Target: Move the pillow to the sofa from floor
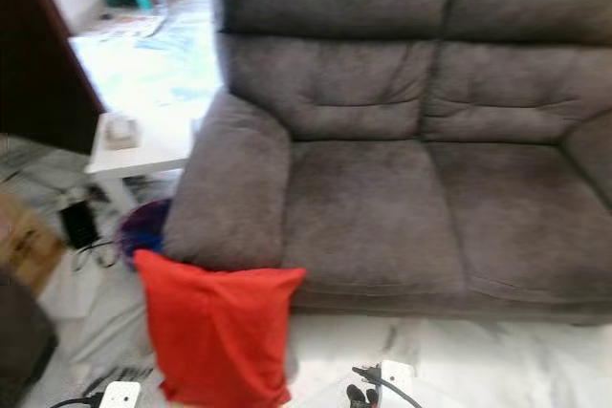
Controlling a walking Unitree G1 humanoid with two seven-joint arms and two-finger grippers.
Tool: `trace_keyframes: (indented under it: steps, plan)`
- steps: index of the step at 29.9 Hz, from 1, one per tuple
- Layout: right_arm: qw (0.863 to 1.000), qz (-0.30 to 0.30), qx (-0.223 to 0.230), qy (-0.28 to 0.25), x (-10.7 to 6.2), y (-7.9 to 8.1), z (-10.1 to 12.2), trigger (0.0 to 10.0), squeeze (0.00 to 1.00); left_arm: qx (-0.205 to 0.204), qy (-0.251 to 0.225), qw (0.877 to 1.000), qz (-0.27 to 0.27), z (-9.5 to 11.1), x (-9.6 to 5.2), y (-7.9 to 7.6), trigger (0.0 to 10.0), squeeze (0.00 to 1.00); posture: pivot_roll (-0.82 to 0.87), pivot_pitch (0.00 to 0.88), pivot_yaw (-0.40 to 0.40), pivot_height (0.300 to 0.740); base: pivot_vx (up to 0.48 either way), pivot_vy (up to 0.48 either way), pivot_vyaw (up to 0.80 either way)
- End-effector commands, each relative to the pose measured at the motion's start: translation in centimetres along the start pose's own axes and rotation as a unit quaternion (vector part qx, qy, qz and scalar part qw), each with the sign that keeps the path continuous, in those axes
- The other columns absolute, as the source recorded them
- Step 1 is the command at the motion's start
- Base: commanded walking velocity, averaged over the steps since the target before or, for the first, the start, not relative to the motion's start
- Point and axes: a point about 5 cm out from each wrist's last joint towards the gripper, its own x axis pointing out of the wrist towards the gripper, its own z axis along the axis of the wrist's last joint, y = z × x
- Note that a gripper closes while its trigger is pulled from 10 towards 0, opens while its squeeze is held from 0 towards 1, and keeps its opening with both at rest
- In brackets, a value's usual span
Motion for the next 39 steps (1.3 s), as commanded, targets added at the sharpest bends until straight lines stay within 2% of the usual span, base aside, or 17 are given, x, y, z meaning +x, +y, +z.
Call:
trace_keyframes:
  steps: [1,7,14,22,25,33,39]
  plan:
    - [1.000,-0.004,0.003,0.004,-0.2,-0.3,-0.5,10.0,0.00,0.003,0.012,1.000,0.002,-0.6,-0.1,0.1,10.0,0.00,0.04,0.099,0.007,0.740,0.000,0.000,0.80]
    - [1.000,-0.009,0.001,0.000,-0.3,-0.4,-0.5,10.0,0.00,-0.002,0.004,1.000,0.004,-0.3,-0.1,0.1,10.0,0.00,0.04,0.111,0.007,0.740,0.000,0.000,0.80]
    - [0.997,-0.061,0.036,-0.020,-0.8,-2.3,-0.1,10.0,0.00,-0.004,0.002,1.000,-0.003,-0.2,0.0,-0.1,10.0,0.00,0.04,0.117,0.008,0.740,0.000,0.000,0.80]
    - [0.997,-0.068,0.047,-0.014,-0.8,-2.5,-0.4,10.0,0.00,0.003,0.003,1.000,-0.008,-0.2,0.0,-0.3,10.0,0.00,0.04,0.122,0.009,0.740,0.000,0.000,0.80]
    - [0.995,-0.072,0.066,-0.020,-0.9,-2.6,-0.3,10.0,0.00,0.006,0.003,1.000,-0.008,-0.2,0.0,-0.3,10.0,0.00,0.04,0.122,0.009,0.740,0.000,0.000,0.00]
    - [0.995,-0.072,0.059,-0.027,-0.7,-2.4,0.2,10.0,0.00,0.013,0.006,1.000,-0.012,-0.3,0.0,-0.4,10.0,0.00,0.04,0.115,0.007,0.740,0.000,0.000,0.00]
    - [0.995,-0.072,0.060,-0.030,-0.7,-2.3,0.3,10.0,0.00,0.014,0.005,1.000,-0.012,-0.3,0.0,-0.4,10.0,0.00,0.04,0.108,0.007,0.740,0.327,0.000,0.00]
